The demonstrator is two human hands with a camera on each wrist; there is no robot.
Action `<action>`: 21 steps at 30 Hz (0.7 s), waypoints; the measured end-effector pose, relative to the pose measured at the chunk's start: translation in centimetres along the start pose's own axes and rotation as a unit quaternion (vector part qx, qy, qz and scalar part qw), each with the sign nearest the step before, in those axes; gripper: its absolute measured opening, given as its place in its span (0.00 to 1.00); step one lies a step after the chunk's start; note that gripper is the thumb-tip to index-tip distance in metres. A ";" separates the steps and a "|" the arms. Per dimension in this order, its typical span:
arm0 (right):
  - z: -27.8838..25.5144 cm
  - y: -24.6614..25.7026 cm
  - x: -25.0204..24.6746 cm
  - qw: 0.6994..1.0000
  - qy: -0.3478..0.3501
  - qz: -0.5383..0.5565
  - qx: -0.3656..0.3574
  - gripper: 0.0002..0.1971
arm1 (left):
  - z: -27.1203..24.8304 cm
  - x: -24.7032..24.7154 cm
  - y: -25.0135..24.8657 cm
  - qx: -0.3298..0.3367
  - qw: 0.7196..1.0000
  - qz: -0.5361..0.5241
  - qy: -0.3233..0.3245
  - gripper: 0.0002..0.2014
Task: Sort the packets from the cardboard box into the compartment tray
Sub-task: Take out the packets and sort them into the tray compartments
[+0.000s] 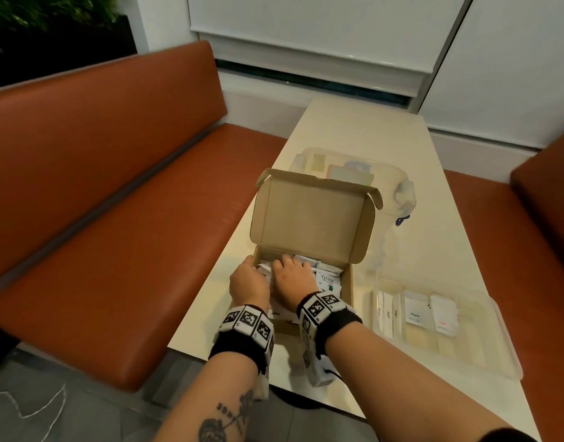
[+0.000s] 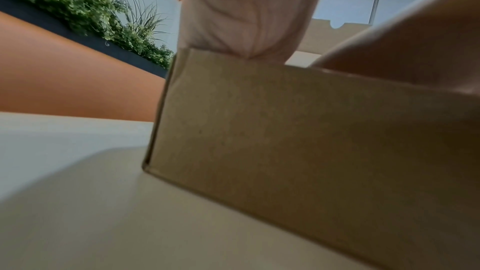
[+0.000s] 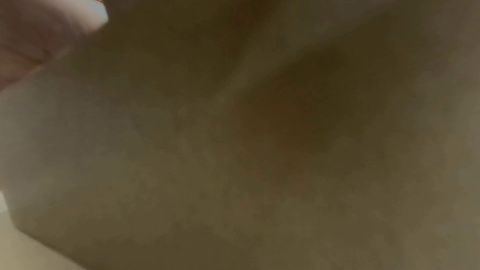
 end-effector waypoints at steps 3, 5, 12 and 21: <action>-0.1 0.2 0.0 0.999 0.015 0.038 -0.001 0.19 | -0.1 -0.1 -0.1 0.001 1.000 -0.005 0.000 0.20; -0.2 0.3 0.0 0.998 0.036 0.056 -0.005 0.16 | -0.2 -0.1 -0.1 0.002 1.000 -0.011 0.004 0.19; -0.7 0.2 0.0 0.987 0.087 0.138 -0.011 0.13 | -0.3 -0.5 -0.1 -0.002 0.998 -0.060 0.009 0.14; -2.5 -4.6 -4.0 0.938 -0.047 0.334 0.083 0.13 | -1.8 -1.2 -3.2 0.044 0.986 -0.150 -0.065 0.20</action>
Point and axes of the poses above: each hand's wrist, its own z-axis towards the middle knuckle, its own x-axis out of the palm, y = z × x, the point moved 4 cm from there along z, towards the middle knuckle
